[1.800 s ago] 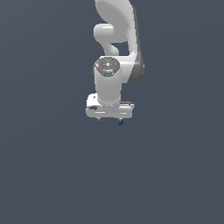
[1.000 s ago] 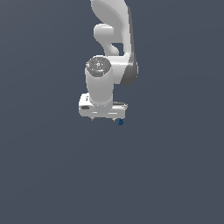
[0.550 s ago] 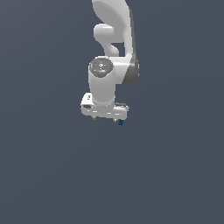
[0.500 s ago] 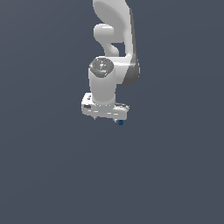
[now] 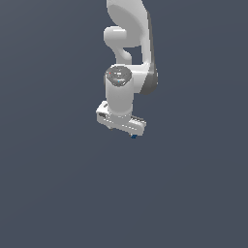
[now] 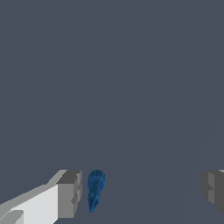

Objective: Pick up the object and move it to a goal position.

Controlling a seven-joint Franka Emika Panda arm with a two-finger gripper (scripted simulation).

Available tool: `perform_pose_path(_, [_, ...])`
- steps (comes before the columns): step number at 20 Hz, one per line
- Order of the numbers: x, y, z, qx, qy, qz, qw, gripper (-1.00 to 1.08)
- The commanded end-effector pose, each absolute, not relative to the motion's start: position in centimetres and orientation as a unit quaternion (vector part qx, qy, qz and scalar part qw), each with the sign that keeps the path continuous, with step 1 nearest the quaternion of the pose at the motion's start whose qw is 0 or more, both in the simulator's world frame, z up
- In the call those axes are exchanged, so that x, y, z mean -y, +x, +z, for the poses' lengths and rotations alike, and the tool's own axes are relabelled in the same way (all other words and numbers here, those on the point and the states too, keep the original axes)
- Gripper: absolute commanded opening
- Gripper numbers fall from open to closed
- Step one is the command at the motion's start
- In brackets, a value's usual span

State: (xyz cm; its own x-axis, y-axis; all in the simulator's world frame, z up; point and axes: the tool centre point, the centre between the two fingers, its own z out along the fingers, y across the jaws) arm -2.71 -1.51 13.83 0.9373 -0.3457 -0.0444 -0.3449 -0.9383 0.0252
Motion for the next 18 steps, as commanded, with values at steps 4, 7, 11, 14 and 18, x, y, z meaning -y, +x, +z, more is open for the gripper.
perform_pose_path(4, [0.4,-3.4,13.2,0.240,0.970,-0.021,0.008,1.00])
perform_pose_path(7, [-0.1,-3.8,12.8,0.275,0.961,-0.019,0.008,1.00])
perform_pose_path(11, [-0.9,-4.3,12.3,0.321,0.947,-0.017,0.007,1.00])
perform_pose_path(14, [-1.4,-4.7,12.0,0.356,0.934,-0.015,0.007,1.00])
perform_pose_path(18, [-2.1,-5.3,11.6,0.401,0.916,-0.013,0.006,1.00])
